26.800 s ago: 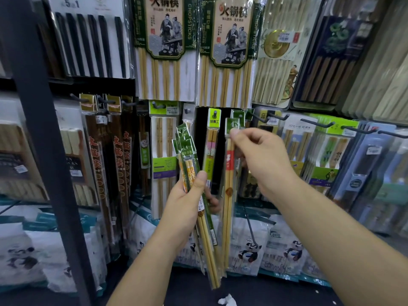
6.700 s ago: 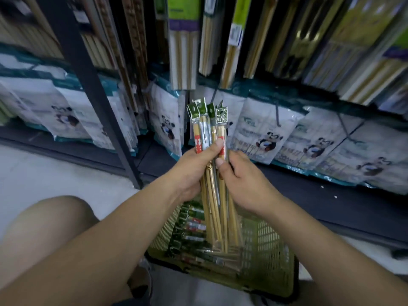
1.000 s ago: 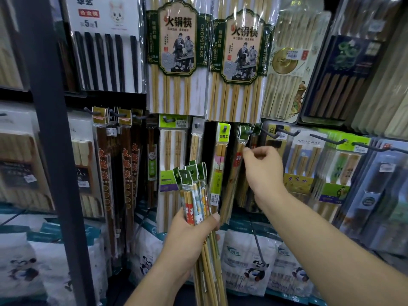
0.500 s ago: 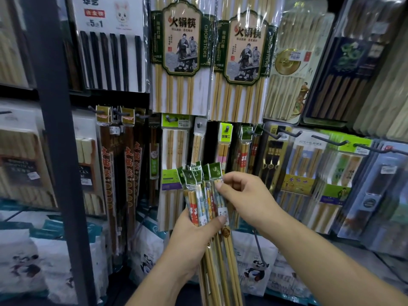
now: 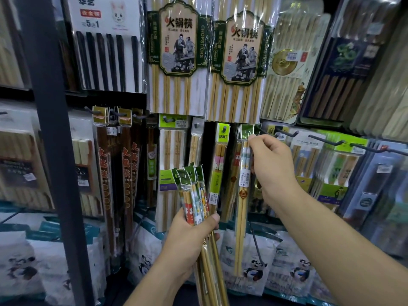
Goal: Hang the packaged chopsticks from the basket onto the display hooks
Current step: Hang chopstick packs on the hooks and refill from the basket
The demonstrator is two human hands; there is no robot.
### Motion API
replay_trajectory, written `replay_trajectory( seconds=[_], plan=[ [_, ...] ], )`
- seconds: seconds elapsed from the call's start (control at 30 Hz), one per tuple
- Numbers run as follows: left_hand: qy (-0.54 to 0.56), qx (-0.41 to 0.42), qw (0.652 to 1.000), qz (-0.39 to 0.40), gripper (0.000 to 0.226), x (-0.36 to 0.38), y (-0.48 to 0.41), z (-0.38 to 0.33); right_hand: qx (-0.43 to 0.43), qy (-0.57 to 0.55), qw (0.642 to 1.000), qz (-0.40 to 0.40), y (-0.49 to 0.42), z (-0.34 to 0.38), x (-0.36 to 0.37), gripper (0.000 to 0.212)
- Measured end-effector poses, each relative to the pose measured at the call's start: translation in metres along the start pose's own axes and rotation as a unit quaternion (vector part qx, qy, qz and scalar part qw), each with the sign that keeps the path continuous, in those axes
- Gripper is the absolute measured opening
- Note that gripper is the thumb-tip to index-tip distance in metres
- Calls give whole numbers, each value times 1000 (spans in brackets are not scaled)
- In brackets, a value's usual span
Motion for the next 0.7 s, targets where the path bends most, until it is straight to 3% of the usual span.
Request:
replay_trajectory(
  seconds=[0.7],
  plan=[
    [-35,3,999,-18,27,-2,3,-4,-25,80,995,-53,-21,-24,1,30]
  ],
)
Point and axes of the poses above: each hand's wrist, its own y-axis away from the middle knuckle, its own x-axis out of the palm, z = x × y, the point moved 8 cm from there along -y, towards the middle knuckle, and after that the axes turned 1 degree about x, right-handed, at the moved point
